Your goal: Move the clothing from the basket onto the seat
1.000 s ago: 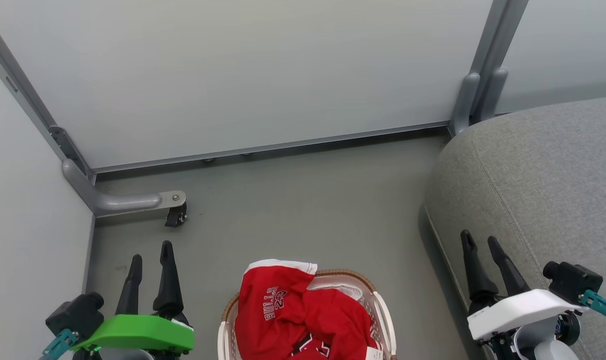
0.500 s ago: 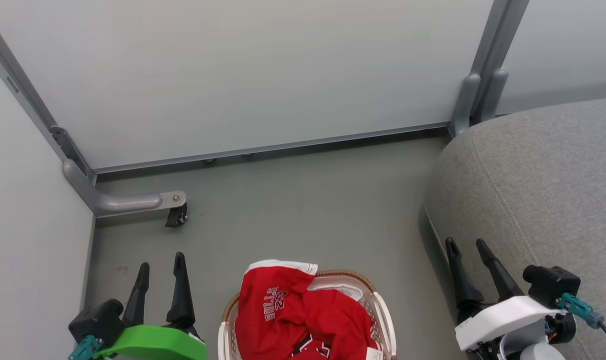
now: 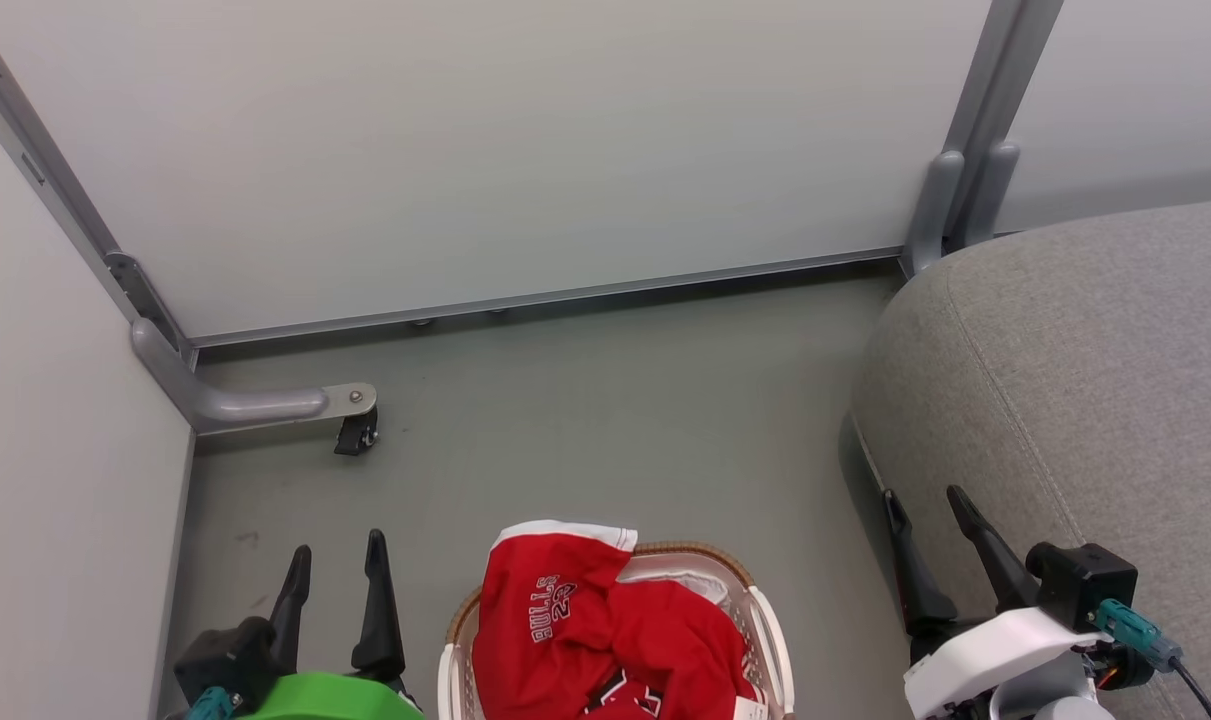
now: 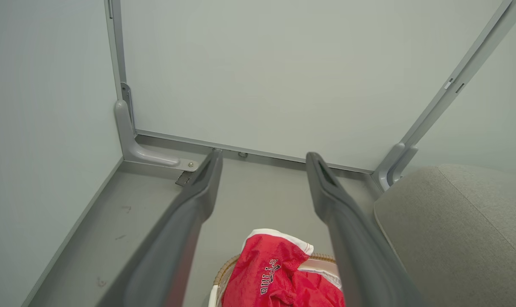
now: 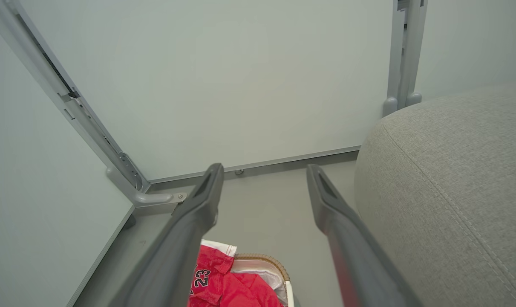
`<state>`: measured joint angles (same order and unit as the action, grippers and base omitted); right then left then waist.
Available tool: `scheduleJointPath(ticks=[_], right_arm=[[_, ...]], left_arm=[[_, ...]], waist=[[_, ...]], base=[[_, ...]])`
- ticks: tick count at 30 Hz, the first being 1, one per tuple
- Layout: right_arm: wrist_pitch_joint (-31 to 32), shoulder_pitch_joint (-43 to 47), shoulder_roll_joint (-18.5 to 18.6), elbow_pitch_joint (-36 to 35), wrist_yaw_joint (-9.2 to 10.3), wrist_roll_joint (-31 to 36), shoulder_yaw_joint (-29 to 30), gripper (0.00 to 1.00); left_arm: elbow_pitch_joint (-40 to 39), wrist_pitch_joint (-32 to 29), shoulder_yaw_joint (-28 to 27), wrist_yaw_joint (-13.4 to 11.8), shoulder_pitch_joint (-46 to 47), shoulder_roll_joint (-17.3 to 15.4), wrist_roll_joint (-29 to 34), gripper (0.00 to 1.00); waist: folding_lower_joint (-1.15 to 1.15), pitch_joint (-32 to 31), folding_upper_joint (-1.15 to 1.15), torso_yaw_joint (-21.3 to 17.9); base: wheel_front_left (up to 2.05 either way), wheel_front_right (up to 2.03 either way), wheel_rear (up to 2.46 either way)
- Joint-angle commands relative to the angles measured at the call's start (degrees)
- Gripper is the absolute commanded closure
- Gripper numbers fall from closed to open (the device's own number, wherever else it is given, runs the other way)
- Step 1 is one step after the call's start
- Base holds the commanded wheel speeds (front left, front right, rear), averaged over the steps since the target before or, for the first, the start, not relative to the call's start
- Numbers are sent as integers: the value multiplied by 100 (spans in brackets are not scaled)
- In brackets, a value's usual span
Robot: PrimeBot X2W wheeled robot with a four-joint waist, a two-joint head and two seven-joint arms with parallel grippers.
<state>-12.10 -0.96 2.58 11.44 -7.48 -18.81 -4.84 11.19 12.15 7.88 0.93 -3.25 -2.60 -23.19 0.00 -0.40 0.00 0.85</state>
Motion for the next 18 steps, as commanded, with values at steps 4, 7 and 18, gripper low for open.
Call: scheduleJointPath(ticks=[4, 7, 18], right_arm=[[-85, 63, 34, 3, -2, 274, -5, 0], [-122, 87, 36, 9, -2, 379, -15, 0], [-236, 163, 42, 35, -2, 807, -23, 0]], left_arm=[[64, 85, 60, -33, -114, -38, 258, 0], [124, 110, 69, -42, -162, -39, 361, 0], [222, 227, 99, -57, -240, -42, 709, 0]], waist=[[0, -27, 0, 7], [0, -42, 0, 8], [0, -69, 0, 19]], base=[[0, 0, 0], [0, 0, 0], [0, 0, 0]])
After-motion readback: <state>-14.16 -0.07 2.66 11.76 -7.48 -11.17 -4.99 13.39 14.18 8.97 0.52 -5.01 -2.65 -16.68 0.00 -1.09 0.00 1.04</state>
